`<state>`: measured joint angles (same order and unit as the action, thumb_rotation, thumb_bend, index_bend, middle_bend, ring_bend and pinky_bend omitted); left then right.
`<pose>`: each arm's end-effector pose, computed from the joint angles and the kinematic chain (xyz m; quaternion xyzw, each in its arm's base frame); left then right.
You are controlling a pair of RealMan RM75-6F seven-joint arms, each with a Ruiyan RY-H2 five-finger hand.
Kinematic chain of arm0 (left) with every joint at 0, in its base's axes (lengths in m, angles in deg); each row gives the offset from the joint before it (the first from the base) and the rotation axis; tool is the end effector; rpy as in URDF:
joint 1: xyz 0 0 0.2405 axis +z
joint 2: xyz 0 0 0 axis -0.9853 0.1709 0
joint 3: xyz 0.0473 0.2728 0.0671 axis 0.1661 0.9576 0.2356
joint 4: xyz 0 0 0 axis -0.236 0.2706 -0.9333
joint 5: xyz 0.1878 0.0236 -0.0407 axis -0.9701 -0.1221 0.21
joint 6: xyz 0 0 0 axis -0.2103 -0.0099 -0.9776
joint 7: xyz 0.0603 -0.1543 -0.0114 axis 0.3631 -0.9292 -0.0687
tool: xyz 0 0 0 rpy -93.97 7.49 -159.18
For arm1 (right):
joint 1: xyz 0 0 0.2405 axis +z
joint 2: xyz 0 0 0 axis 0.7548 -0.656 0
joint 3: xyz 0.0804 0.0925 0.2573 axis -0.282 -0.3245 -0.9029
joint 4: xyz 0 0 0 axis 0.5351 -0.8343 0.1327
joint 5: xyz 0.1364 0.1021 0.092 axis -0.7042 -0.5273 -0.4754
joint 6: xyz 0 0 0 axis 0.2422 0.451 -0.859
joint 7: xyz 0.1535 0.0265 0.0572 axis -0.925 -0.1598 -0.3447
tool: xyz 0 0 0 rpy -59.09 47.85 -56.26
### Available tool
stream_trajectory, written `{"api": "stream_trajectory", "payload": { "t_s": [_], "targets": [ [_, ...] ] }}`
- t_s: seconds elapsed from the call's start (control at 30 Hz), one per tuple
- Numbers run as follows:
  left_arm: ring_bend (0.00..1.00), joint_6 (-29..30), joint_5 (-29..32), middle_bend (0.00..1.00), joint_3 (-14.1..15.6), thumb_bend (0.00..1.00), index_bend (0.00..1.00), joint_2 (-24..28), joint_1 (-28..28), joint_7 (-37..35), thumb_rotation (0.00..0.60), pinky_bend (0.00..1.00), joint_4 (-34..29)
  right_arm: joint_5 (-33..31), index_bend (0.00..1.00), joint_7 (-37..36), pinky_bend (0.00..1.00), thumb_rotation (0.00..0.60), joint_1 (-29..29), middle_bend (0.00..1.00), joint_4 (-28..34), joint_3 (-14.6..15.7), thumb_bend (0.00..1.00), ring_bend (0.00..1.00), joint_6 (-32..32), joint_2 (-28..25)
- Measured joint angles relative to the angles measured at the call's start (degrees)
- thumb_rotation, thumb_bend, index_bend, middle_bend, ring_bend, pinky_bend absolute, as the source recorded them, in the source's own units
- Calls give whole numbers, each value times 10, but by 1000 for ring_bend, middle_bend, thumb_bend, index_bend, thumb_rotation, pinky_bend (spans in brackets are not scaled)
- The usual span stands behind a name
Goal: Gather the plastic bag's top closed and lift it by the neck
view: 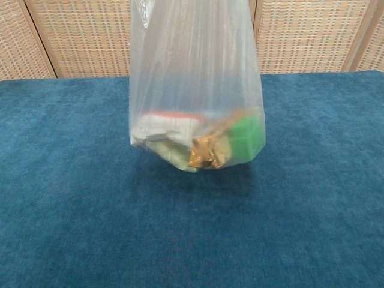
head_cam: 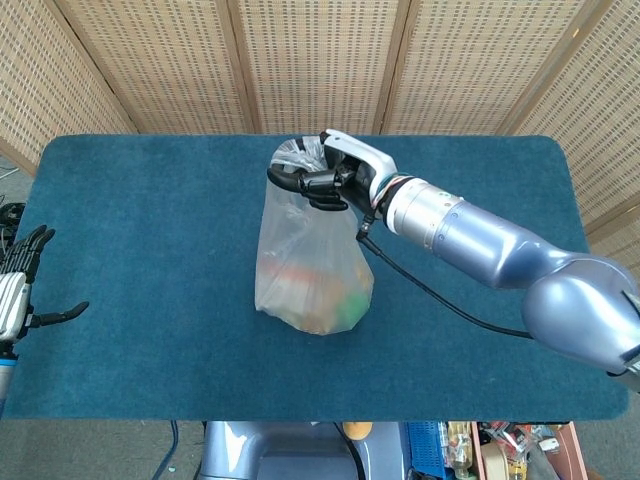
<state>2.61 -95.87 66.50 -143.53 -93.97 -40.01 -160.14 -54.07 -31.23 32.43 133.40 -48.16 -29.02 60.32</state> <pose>-0.3363 0.2751 0.1875 -0.5289 -0.4583 -0.4833 0.5260 0.1172 -0.4105 0.2577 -0.4093 0.8034 -0.4319 0.0210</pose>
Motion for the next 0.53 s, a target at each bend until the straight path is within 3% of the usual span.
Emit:
{"api": "stream_trajectory", "payload": {
  "t_s": [0.53],
  "targets": [
    [0, -12, 7, 0, -4, 138, 0, -1, -1, 4, 600, 0, 0, 8, 970, -9, 1000, 600, 56, 993, -1, 57, 1000, 981, 55, -15]
  ]
}}
